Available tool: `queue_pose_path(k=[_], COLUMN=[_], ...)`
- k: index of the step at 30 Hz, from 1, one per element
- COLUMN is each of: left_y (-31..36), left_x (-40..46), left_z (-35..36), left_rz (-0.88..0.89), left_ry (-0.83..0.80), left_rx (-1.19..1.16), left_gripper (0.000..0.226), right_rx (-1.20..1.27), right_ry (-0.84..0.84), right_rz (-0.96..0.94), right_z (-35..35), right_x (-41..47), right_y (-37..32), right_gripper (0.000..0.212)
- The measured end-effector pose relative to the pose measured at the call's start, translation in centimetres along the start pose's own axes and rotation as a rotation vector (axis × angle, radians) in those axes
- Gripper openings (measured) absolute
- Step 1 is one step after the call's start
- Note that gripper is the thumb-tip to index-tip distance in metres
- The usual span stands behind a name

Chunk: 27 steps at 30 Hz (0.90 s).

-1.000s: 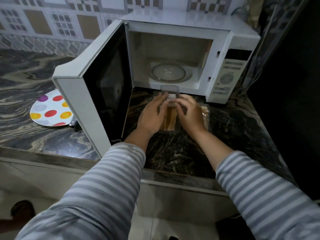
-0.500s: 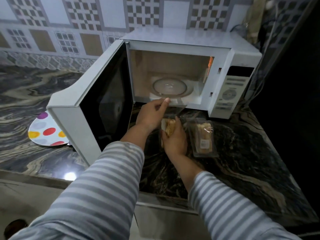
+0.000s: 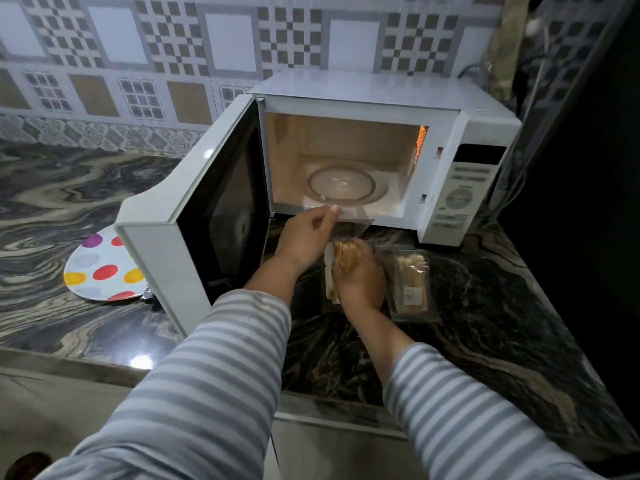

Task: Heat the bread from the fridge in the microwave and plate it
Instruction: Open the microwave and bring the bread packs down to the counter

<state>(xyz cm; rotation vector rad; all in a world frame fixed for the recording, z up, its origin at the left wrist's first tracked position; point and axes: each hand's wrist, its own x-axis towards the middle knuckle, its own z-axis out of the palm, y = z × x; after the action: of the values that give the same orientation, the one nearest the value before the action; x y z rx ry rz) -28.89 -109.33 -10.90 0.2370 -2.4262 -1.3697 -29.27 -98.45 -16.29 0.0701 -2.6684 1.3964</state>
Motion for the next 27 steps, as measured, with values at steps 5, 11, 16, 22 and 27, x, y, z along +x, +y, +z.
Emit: queue_pose_path(k=[5,11,16,22,27], left_y=[0.6,0.7,-0.9,-3.7,-5.4], left_x=[-0.2,-1.3,-3.7,-6.3,-7.1], left_z=[-0.1,0.3,1.6,3.2,4.0], left_rz=[-0.011,-0.023,0.048,0.072,0.097], left_ry=[-0.017,-0.061,0.005,0.017,0.015], left_rx=[0.004,-0.011,-0.021,0.051,0.210], left_gripper=[0.042,0.045,0.034,0.038,0.058], right_rx=[0.163,0.118,0.133,0.113,0.149], right_ry=[-0.011,0.099,0.195,0.233,0.166], right_rz=[0.005,-0.065,-0.066,-0.081,-0.110], right_z=[-2.7,-7.4,-11.7,-13.7,-11.9], right_x=[-1.0,-2.8,-2.9,-0.5,3.4], right_y=[-0.1,1.2,0.9,-0.6,-2.3], right_gripper=[0.049,0.049,0.051,0.051,0.051])
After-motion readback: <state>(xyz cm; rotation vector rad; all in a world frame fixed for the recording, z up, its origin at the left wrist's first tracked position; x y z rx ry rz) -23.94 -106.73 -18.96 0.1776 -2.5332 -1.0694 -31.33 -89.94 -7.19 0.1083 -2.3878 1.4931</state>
